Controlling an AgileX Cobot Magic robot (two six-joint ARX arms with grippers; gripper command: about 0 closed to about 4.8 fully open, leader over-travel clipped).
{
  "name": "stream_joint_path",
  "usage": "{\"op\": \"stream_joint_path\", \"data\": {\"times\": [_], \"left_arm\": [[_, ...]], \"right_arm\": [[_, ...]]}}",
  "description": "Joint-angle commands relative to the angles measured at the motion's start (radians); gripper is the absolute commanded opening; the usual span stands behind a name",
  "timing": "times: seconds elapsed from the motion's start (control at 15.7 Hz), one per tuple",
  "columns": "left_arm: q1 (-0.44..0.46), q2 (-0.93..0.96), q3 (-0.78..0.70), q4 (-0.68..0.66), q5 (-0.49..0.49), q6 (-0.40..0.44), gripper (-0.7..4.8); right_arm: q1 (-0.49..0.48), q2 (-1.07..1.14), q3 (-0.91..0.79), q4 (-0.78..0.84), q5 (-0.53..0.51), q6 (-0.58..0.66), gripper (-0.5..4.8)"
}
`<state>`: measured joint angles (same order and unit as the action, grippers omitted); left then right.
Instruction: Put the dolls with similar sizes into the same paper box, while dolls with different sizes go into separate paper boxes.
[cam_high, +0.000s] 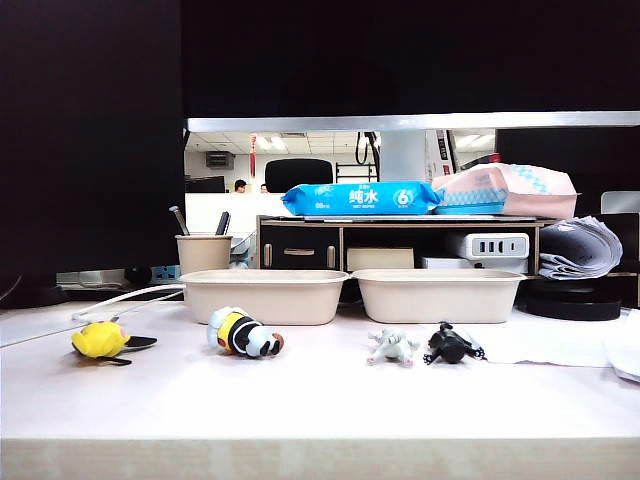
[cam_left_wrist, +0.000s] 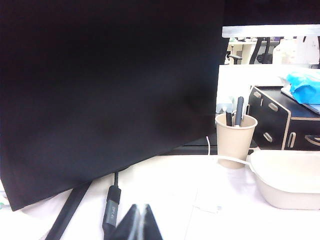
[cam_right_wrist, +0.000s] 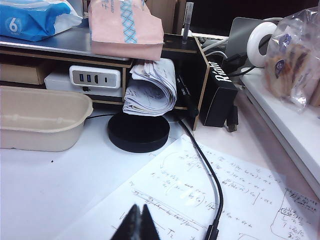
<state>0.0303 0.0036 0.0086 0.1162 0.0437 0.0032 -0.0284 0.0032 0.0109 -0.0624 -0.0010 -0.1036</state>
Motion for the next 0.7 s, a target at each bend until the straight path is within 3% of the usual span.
{"op": "stream_joint_path", "data": {"times": [0.06, 0.26, 0.32, 0.38, 0.51, 0.64, 0.7], "left_arm": [[0.001, 0.0, 0.001, 0.013, 0.002, -0.003, 0.21], [0.001, 0.0, 0.001, 0.018, 0.04, -0.02, 0.21], [0.001, 0.0, 0.001, 0.032, 0.09, -0.066, 0.22], [0.001, 0.0, 0.001, 0.074, 0.169, -0.175, 0.22], [0.0, 0.0, 0.002, 0.2, 0.254, -0.43, 0.21], [0.0, 0.0, 0.015, 0.33, 0.297, -0.54, 0.18], [0.001, 0.002, 0.069, 0.295, 0.297, -0.539, 0.17]], "right_arm": [[0.0, 0.0, -0.006, 0.014, -0.002, -0.001, -0.05], [0.0, 0.0, -0.006, 0.018, -0.003, 0.095, -0.05], [0.0, 0.0, -0.006, 0.031, -0.023, 0.152, -0.05], [0.0, 0.0, -0.006, 0.084, -0.096, 0.269, -0.05], [0.001, 0.0, -0.006, 0.255, -0.205, 0.364, -0.05], [0.0, 0.0, 0.005, 0.427, -0.196, 0.417, -0.06], [0.0, 0.0, 0.057, 0.422, -0.12, 0.422, -0.06]]}}
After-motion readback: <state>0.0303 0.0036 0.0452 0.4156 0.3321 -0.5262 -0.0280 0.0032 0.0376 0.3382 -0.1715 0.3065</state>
